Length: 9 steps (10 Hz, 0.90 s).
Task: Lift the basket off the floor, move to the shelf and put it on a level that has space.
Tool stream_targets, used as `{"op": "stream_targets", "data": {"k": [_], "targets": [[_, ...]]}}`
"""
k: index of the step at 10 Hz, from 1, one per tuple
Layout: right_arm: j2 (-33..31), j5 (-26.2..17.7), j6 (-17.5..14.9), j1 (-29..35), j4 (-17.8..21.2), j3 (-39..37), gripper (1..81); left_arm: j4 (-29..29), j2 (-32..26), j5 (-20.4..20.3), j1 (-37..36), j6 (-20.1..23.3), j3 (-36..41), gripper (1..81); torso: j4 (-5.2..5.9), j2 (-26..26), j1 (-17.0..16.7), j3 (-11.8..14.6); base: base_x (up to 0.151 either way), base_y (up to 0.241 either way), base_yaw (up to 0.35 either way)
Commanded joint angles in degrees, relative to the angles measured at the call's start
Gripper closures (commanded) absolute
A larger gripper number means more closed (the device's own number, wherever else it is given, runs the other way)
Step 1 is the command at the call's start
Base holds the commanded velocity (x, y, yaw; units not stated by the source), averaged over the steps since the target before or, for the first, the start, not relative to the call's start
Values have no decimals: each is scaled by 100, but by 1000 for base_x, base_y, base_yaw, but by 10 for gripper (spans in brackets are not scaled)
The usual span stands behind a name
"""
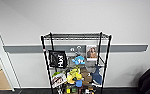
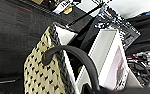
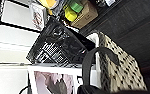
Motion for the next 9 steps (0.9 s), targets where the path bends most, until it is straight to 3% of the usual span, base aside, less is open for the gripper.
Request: {"op": "stream_targets", "data": {"k": [1,9], "targets": [[-136,-92,48,546,-137,372,811,21,-95,164,-598,11,354,811,0,0,0,0,107,0,0],[-136,-92,56,582,-129,364,811,56,-78,164,-606,2,328,811,0,0,-2,0,115,0,0]]}}
